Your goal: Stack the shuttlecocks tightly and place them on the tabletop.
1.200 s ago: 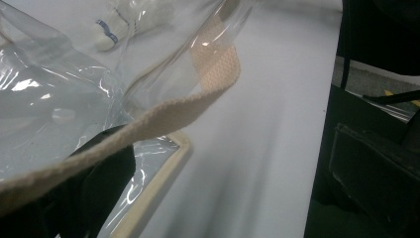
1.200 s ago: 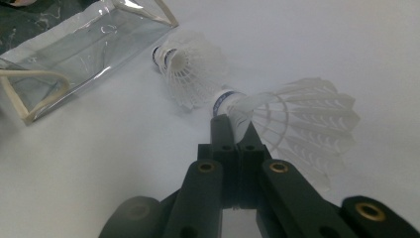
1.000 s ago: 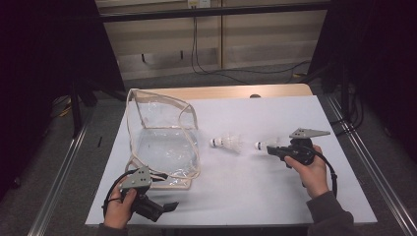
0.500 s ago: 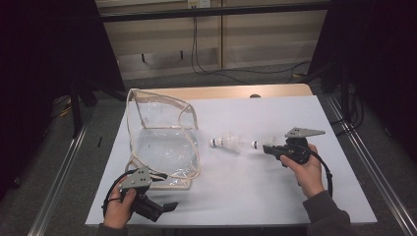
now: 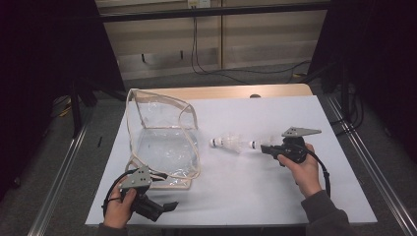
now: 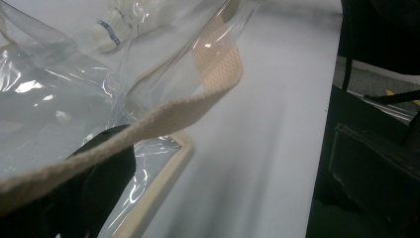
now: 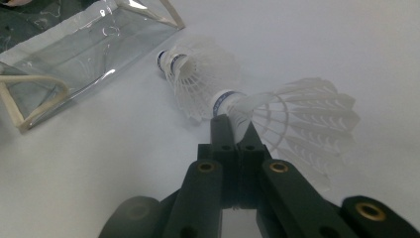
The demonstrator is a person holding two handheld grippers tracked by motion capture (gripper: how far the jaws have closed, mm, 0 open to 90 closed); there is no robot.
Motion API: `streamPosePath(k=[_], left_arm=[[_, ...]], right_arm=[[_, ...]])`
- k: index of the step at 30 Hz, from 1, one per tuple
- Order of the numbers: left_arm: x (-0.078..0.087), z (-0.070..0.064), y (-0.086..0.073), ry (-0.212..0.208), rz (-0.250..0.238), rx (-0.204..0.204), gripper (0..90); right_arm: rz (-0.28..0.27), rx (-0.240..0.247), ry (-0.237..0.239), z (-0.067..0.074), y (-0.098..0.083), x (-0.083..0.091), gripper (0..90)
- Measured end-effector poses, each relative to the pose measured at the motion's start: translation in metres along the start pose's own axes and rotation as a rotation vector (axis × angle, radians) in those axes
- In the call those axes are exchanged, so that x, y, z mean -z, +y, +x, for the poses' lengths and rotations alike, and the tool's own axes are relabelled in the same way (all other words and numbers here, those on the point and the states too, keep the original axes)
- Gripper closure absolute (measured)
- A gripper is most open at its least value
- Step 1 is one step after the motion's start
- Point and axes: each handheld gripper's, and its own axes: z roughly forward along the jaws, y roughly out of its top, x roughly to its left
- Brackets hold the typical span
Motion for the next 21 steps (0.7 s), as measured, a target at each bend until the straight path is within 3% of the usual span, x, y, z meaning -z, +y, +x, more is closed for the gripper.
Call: streamPosePath(k=[21], left_arm=[[0.0, 0.0, 0.0, 0.001, 0.001, -0.002, 4.0]], right_arm=[[0.01, 0.019, 0.01, 0.004, 0.006, -0.012, 89.9]])
